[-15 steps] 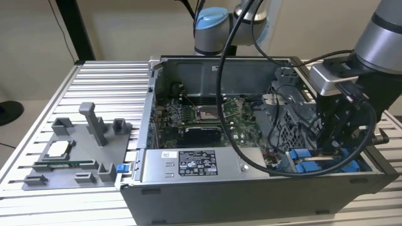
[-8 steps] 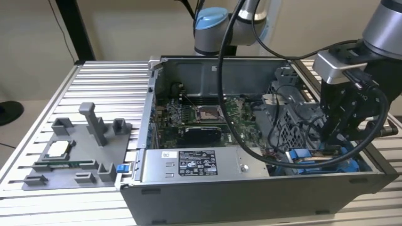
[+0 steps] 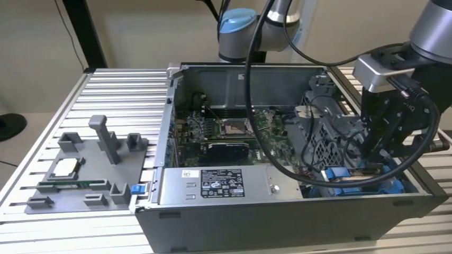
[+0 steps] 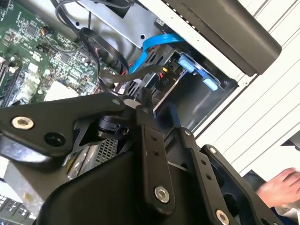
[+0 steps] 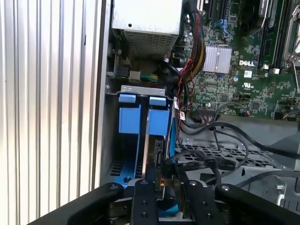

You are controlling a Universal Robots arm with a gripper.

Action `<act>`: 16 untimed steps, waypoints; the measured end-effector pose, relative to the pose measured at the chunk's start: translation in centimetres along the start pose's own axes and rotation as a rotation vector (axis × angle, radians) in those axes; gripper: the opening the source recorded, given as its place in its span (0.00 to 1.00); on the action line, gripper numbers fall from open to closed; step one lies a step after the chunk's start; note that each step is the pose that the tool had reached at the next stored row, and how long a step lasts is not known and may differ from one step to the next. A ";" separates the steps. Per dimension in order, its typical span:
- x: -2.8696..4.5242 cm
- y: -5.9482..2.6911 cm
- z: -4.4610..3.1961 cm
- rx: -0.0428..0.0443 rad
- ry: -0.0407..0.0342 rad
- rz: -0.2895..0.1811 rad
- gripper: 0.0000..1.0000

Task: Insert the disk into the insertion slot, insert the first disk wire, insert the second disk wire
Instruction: 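Insert the second disk wire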

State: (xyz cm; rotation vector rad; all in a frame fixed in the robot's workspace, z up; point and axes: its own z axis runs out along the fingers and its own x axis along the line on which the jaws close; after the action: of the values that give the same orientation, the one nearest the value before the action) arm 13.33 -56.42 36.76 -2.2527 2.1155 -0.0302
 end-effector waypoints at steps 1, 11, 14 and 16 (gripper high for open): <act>-0.02 0.00 -0.01 0.0000 -0.0002 0.000 1.00; -0.18 0.02 0.01 0.0014 0.0001 0.000 0.00; -0.13 0.03 0.20 0.0019 -0.0004 0.000 0.00; -0.09 0.04 0.46 0.0020 -0.0006 0.000 0.00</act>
State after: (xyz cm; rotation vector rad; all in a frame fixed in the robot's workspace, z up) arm 13.31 -56.32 36.31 -2.2514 2.1142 -0.0317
